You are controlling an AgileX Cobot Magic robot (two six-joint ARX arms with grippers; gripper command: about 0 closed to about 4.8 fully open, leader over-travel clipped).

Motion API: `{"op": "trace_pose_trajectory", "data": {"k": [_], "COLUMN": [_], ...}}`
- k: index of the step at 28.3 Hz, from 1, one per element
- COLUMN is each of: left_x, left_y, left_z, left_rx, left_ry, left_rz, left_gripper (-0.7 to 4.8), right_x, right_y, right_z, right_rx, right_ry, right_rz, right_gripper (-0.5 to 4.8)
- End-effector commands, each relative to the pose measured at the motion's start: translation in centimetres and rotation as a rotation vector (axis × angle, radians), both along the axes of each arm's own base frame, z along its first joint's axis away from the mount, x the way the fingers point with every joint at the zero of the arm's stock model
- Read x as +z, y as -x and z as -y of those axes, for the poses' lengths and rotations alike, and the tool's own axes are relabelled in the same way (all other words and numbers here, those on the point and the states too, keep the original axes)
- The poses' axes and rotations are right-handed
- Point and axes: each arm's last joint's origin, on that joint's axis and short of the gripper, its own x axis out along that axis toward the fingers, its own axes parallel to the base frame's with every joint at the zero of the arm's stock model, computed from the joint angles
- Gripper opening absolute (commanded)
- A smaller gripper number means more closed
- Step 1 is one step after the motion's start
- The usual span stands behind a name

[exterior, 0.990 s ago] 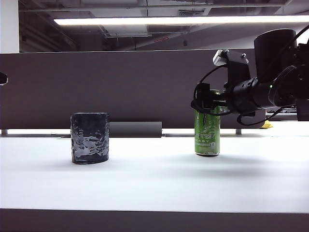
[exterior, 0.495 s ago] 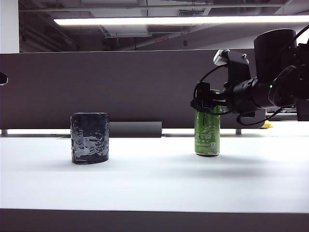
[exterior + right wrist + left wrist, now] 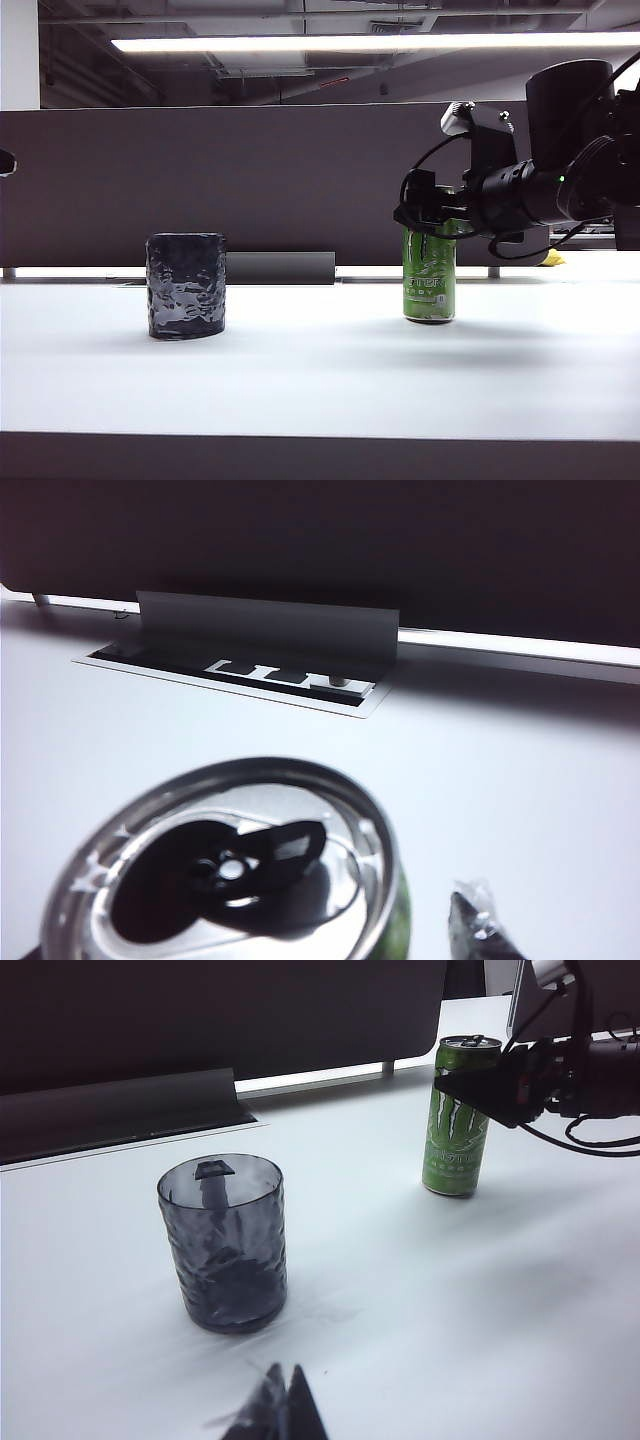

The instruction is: Pick up the metal can, pour some water into the cup, then place the can back on the table.

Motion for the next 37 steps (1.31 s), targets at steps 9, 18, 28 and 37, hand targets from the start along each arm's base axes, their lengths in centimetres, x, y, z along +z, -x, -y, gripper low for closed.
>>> {"op": "trace_pose_trajectory", "data": {"k": [9,18,28,37], "left_x": [0.16,0.16,0.17,0.16], "left_y": [0.0,-0.01,0.0,0.0], "left_z": [0.0,-0.01,0.0,0.0], "left_rx": [0.0,0.001,0.0,0.0], "left_ry": [0.006,0.006,0.006,0.006], "left_rz": [0.012,0.012,0.013,0.012], "left_gripper": [-0.05,-0.05,-0.05,-0.05], "right_x": [0.37,0.35,0.36,0.36], "right_y": [-0.04,-0.02,0.01,0.02], "right_z": [-0.12,-0.16,-0.21,-0.22], "right_rx": [0.008,0.009,0.031,0.036], "right_ry": [-0.008,-0.008,-0.018,-0.018], "right_rz": [0.018,0.017,0.012,0.012], "right_gripper": [3.27,3.26,2.37,2.37]}}
